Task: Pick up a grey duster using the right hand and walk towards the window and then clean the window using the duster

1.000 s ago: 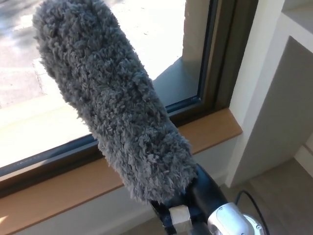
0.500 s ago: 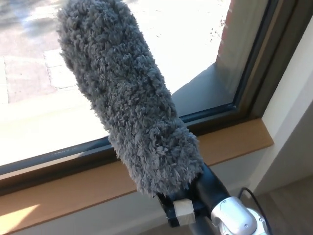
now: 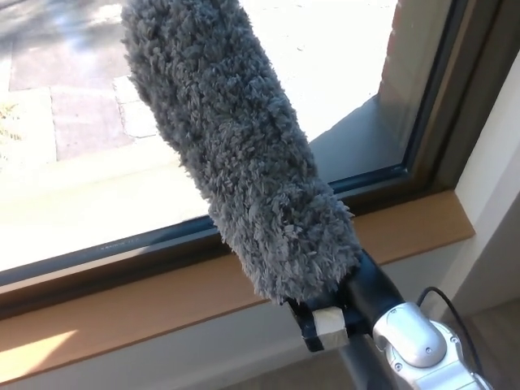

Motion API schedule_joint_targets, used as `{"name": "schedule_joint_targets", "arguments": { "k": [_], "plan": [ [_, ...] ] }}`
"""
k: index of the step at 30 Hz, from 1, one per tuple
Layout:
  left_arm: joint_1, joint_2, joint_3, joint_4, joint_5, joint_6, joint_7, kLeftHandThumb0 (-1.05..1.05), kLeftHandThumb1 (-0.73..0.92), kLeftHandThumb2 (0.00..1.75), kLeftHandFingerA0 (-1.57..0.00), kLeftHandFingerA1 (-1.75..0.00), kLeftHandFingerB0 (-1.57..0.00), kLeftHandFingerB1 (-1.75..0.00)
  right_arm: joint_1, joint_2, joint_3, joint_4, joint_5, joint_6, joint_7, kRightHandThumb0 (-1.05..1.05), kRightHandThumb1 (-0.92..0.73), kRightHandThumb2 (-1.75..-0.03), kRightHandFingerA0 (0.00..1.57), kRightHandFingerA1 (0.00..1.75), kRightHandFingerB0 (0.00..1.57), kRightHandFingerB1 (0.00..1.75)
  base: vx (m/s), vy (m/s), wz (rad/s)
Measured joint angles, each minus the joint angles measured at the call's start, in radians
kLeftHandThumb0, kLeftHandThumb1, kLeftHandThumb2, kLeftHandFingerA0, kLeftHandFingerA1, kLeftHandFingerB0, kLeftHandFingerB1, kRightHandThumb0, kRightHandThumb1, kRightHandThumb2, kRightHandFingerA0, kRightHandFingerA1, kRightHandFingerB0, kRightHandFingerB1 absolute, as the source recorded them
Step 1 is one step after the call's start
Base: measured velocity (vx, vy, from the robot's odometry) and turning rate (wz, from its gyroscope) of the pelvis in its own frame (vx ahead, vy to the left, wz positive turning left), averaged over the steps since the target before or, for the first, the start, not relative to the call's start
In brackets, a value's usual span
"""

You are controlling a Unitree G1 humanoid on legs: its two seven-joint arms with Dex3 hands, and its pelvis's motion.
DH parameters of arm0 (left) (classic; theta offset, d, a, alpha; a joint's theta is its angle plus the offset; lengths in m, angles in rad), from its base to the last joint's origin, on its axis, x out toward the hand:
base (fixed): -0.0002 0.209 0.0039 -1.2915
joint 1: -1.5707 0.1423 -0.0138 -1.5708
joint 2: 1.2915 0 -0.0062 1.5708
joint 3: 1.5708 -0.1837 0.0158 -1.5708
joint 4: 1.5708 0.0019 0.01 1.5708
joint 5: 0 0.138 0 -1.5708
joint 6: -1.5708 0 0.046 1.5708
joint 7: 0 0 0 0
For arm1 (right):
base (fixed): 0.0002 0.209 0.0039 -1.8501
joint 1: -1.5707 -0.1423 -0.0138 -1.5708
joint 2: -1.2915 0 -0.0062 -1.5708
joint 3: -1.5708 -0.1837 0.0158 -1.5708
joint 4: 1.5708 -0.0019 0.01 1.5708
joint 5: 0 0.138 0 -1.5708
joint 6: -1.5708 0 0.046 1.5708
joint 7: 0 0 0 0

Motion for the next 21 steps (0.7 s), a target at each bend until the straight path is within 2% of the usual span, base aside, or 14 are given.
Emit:
{"name": "schedule_joint_targets", "arguments": {
  "k": [1, 2, 5, 6, 9, 10, 11, 15, 16, 21],
  "plan": [
    [0.0, 0.0, -0.002, -0.003, 0.001, 0.0, 0.001, -0.08, 0.58, 0.96, -1.04, -1.33, -0.92, -1.13, -0.001, -0.002, 0.002, 0.008, -0.002, -0.003, -0.001, -0.24, -0.42, -1.28, 1.09, 1.75, 0.97, 1.55, 0.01, -0.01, 0.23],
    [0.0, -0.001, -0.004, -0.006, 0.001, 0.0, 0.001, -0.08, 0.59, 0.95, -1.04, -1.3, -0.93, -1.09, -0.001, -0.005, 0.003, 0.012, -0.003, -0.005, -0.001, -0.27, -0.47, -1.18, 1.07, 1.75, 0.96, 1.57, 0.01, 0.001, 0.32],
    [-0.001, 0.009, 0.003, 0.0, -0.002, 0.002, -0.001, -0.08, 0.59, 0.95, -1.04, -1.3, -0.93, -1.09, -0.019, -0.011, 0.029, 0.033, -0.015, -0.019, 0.0, -0.27, -0.47, -1.18, 1.07, 1.75, 0.96, 1.57, 0.06, 0.437, 0.0],
    [-0.001, 0.012, 0.006, 0.001, -0.002, 0.002, -0.001, -0.05, 0.54, 1.06, -1.07, -1.31, -0.94, -1.13, -0.024, -0.011, 0.033, 0.034, -0.017, -0.023, 0.0, -0.31, -0.46, -1.34, 1.12, 1.75, 0.96, 1.53, 0.03, 0.243, 0.28],
    [0.005, 0.011, 0.011, -0.006, -0.004, 0.002, -0.001, -0.05, 0.54, 1.06, -1.07, -1.31, -0.94, -1.13, -0.056, -0.012, 0.042, 0.057, -0.029, -0.04, -0.002, -0.31, -0.46, -1.34, 1.12, 1.75, 0.96, 1.53, 0.05, 0.138, 0.23],
    [0.008, 0.005, 0.01, -0.008, -0.004, 0.002, -0.002, -0.08, 0.6, 0.95, -1.07, -1.26, -0.93, -1.09, -0.066, -0.013, 0.042, 0.064, -0.034, -0.047, -0.004, -0.28, -0.44, -1.4, 1.11, 1.75, 0.95, 1.55, 0.06, 0.065, 0.23],
    [0.008, 0.004, 0.009, -0.007, -0.004, 0.002, -0.003, -0.07, 0.57, 1.02, -1.07, -1.26, -0.93, -1.09, -0.069, -0.013, 0.042, 0.067, -0.037, -0.051, -0.005, -0.27, -0.43, -1.42, 1.1, 1.75, 0.96, 1.55, 0.06, 0.051, 0.22],
    [-0.003, 0.014, 0.007, 0.003, -0.002, 0.002, 0.0, -0.07, 0.57, 1.02, -1.07, -1.26, -0.93, -1.09, -0.074, -0.008, 0.046, 0.078, -0.05, -0.064, -0.017, -0.27, -0.43, -1.42, 1.1, 1.75, 0.96, 1.55, 0.05, 0.007, 0.26],
    [-0.005, 0.014, 0.007, 0.005, -0.002, 0.002, 0.0, -0.07, 0.52, 1.06, -1.1, -1.32, -0.97, -1.15, -0.074, -0.007, 0.047, 0.081, -0.053, -0.068, -0.019, -0.3, -0.39, -1.49, 1.07, 1.74, 0.97, 1.58, 0.03, -0.106, 0.23],
    [-0.008, 0.004, 0.008, -0.01, -0.003, 0.002, 0.0, -0.07, 0.56, 1.02, -1.06, -1.27, -0.92, -1.09, -0.077, -0.012, 0.059, 0.102, -0.074, -0.099, -0.027, -0.33, -0.42, -1.49, 1.09, 1.74, 0.98, 1.6, 0.05, -0.117, 0.11]
  ]
}}
